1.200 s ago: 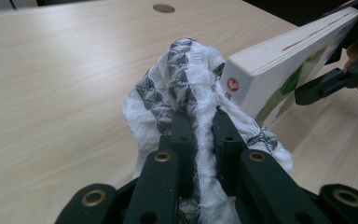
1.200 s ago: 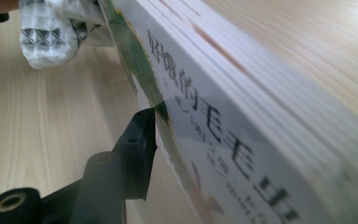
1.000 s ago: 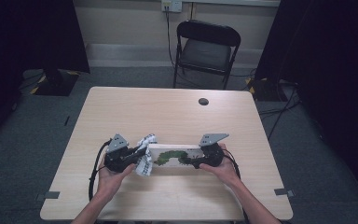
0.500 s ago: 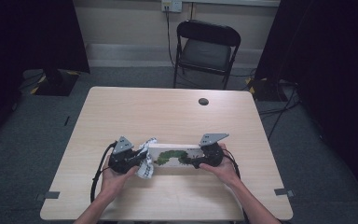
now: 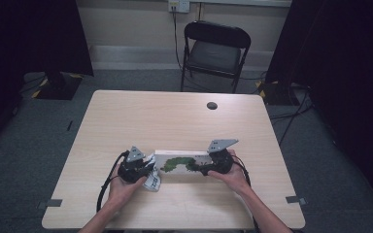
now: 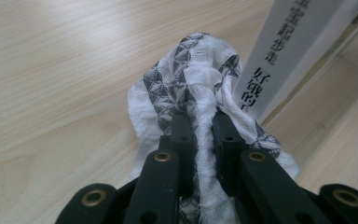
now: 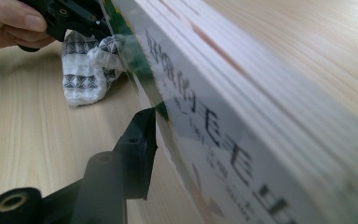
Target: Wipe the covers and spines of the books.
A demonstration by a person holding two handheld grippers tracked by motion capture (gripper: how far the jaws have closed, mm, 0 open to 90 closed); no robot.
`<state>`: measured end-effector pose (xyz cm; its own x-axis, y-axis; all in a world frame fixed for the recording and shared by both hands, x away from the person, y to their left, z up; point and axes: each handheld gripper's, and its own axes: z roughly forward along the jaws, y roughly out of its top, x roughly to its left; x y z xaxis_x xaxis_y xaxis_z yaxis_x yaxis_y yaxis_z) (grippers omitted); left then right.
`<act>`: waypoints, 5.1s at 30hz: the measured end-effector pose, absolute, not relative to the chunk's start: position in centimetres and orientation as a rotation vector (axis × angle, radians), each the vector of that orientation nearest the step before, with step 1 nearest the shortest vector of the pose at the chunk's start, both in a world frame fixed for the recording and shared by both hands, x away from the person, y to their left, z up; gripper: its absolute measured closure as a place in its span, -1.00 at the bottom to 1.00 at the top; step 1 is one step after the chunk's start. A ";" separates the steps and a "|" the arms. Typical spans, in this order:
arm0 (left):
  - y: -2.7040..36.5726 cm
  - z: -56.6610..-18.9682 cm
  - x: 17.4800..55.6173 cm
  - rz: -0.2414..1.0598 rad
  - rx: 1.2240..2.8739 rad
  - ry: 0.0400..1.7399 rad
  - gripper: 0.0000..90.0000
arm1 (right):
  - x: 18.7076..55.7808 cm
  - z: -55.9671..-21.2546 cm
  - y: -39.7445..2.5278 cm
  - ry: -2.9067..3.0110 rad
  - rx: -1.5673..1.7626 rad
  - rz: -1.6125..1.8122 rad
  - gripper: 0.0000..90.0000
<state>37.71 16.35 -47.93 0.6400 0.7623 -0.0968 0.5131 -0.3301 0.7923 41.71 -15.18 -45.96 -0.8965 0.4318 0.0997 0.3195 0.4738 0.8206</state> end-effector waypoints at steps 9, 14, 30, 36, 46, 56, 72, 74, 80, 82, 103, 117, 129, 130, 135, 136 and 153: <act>17.3 -44.8 36.3 0.390 1.892 0.949 0.82 | 41.8 -46.0 -15.2 2.592 0.665 1.408 0.08; 17.6 -43.5 36.0 0.396 1.832 0.933 0.82 | 41.8 -46.0 -15.2 2.592 0.666 1.406 0.08; 17.4 -44.1 36.4 0.402 1.855 0.925 0.81 | 41.8 -46.0 -15.2 2.593 0.667 1.403 0.08; 17.2 -45.2 36.9 0.369 1.923 0.952 0.82 | 41.8 -46.0 -15.2 2.593 0.666 1.404 0.08; 16.8 -47.6 37.4 0.332 1.996 0.982 0.82 | 41.8 -46.0 -15.2 2.592 0.663 1.402 0.08; 16.4 -47.8 37.2 0.365 2.034 0.993 0.82 | 41.8 -46.0 -15.2 2.594 0.663 1.403 0.08; 17.9 -43.9 36.0 0.369 1.843 0.919 0.81 | 41.8 -46.0 -15.1 2.601 0.656 1.401 0.07; 17.7 -44.1 36.0 0.376 1.853 0.932 0.82 | 41.8 -46.1 -15.1 2.600 0.656 1.402 0.07; 17.1 -45.7 36.5 0.376 1.931 0.952 0.82 | 41.8 -46.1 -15.1 2.600 0.660 1.400 0.07; 17.0 -46.3 36.7 0.372 1.960 0.956 0.82 | 41.8 -46.1 -15.1 2.600 0.660 1.401 0.07; 17.1 -44.5 36.3 0.368 1.921 0.946 0.81 | 41.9 -46.1 -15.1 2.601 0.660 1.408 0.07; 18.7 -42.7 36.5 0.387 1.827 0.913 0.81 | 41.8 -46.1 -15.1 2.601 0.658 1.406 0.07; 22.6 -44.5 37.4 0.435 1.862 1.073 0.80 | 41.8 -46.1 -15.1 2.601 0.656 1.402 0.07; 23.0 -44.7 37.4 0.442 1.877 1.085 0.80 | 41.8 -46.1 -15.1 2.602 0.657 1.401 0.07; 26.1 -45.6 37.5 0.478 1.856 1.173 0.80 | 41.8 -46.1 -15.1 2.601 0.659 1.403 0.07; 26.7 -45.7 37.7 0.476 1.840 1.190 0.80 | 41.8 -46.1 -15.1 2.601 0.660 1.402 0.07; 28.0 -48.3 38.8 0.440 1.891 1.271 0.27 | 41.7 -46.1 -15.1 2.601 0.662 1.404 0.07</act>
<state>38.81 27.97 -48.28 0.4350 0.8893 -0.1412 0.6121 -0.1770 0.7707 41.74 -15.09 -46.09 -0.8983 0.4265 0.1052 0.3220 0.4764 0.8181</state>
